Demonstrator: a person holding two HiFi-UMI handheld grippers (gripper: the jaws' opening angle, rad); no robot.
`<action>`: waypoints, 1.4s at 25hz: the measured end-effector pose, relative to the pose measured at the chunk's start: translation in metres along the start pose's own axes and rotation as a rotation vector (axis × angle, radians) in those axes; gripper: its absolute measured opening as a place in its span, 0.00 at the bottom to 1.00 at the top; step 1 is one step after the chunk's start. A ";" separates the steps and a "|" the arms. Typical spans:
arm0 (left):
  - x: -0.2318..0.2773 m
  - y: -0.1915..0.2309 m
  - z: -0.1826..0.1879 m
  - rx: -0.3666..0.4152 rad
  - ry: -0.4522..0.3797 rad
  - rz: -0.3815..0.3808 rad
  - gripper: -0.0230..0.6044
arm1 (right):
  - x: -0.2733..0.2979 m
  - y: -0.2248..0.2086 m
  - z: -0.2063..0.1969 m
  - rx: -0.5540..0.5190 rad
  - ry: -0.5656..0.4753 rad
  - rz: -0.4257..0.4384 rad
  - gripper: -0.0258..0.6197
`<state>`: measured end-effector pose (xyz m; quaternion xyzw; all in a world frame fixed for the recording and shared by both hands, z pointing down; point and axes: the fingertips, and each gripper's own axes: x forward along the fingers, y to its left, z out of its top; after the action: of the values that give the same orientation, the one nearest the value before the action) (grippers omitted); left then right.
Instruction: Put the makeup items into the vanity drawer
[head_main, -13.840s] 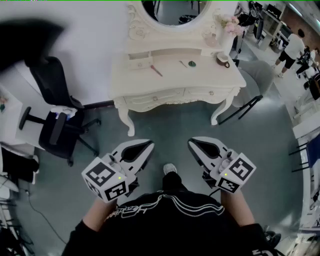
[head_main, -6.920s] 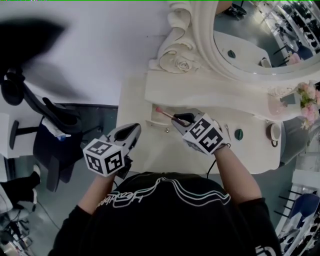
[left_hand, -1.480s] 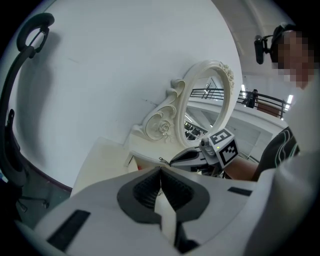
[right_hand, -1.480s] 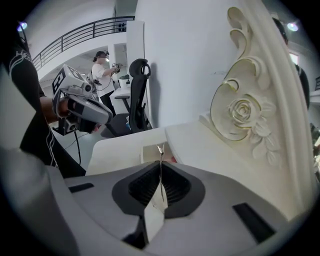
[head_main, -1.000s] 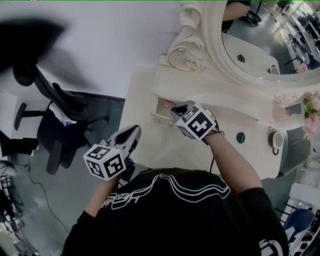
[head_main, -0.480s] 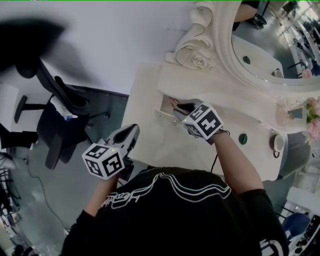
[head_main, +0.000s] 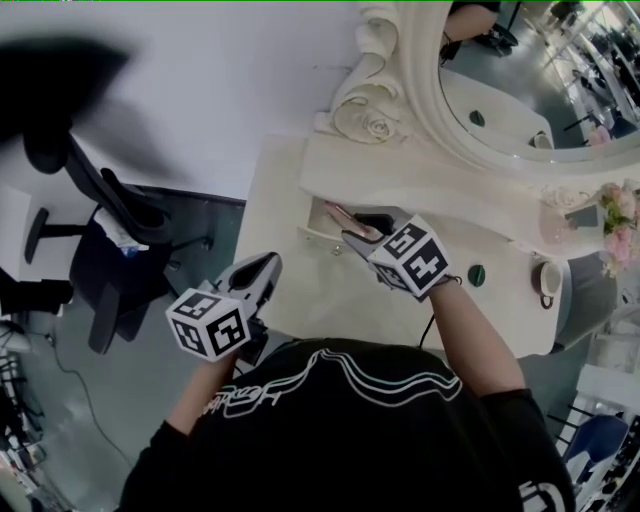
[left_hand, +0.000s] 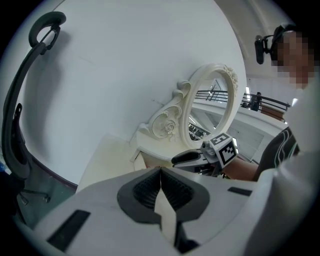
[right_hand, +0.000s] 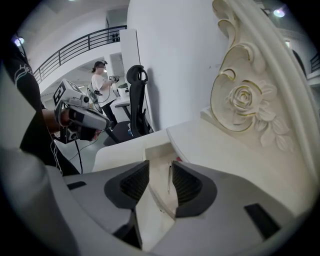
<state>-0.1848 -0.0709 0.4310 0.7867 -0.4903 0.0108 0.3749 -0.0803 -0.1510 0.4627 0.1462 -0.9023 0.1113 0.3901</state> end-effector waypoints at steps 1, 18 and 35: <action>0.003 -0.003 0.000 0.004 0.005 -0.008 0.07 | -0.005 -0.001 -0.002 0.005 -0.007 -0.006 0.30; 0.070 -0.079 -0.012 0.106 0.114 -0.195 0.07 | -0.104 -0.034 -0.081 0.177 -0.064 -0.211 0.42; 0.121 -0.136 -0.043 0.167 0.238 -0.275 0.07 | -0.173 -0.082 -0.227 0.397 0.020 -0.450 0.46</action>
<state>-0.0009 -0.1054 0.4297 0.8677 -0.3280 0.0928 0.3617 0.2136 -0.1254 0.4943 0.4149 -0.8038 0.1976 0.3778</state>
